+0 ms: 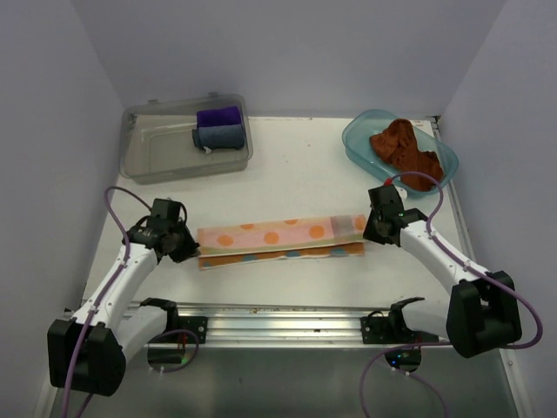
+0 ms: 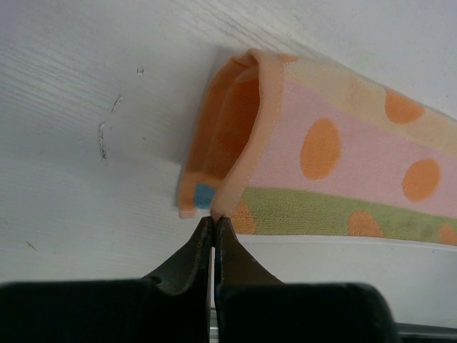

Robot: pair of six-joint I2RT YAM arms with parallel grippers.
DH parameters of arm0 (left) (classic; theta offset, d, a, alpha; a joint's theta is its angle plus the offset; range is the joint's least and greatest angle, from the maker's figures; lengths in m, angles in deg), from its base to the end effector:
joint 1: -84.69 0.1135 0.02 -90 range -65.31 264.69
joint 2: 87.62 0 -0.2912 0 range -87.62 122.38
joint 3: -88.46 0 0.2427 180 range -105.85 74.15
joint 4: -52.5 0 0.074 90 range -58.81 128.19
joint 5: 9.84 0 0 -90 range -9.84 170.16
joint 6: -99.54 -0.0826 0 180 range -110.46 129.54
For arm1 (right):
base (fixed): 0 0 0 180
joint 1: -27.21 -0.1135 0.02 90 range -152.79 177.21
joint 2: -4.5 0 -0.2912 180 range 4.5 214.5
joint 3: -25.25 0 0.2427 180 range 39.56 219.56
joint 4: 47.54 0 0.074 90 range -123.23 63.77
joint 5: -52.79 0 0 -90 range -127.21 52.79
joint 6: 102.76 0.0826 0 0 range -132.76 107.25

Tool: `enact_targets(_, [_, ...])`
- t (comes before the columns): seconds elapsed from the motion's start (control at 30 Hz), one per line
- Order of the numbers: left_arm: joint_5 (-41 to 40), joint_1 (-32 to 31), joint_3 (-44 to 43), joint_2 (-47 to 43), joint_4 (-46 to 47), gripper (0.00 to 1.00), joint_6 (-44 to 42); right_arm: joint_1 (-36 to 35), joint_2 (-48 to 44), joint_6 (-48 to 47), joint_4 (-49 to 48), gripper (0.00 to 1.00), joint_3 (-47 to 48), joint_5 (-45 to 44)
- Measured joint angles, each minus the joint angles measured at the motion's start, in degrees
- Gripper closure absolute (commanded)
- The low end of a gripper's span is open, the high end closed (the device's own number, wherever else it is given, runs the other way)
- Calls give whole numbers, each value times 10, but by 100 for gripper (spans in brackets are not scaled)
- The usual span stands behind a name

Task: Roll the towels
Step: Fold the towel

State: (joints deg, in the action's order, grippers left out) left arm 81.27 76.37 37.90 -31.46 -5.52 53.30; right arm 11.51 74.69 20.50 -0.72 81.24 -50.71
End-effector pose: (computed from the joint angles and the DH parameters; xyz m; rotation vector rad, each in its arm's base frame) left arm 0.1669 -0.0260 0.1914 -0.8221 2.5930 -0.3035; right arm 0.2279 0.0440 0.1929 0.4730 2.5444 -0.0016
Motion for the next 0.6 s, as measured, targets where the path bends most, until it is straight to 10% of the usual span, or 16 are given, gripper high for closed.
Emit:
enact_targets(0.4, [5,0,22,-14,-1,99,15,0,15,2,-9,100,-10,2])
enact_targets(0.6, [15,0,23,-14,-3,49,11,0,15,3,-6,46,-10,1])
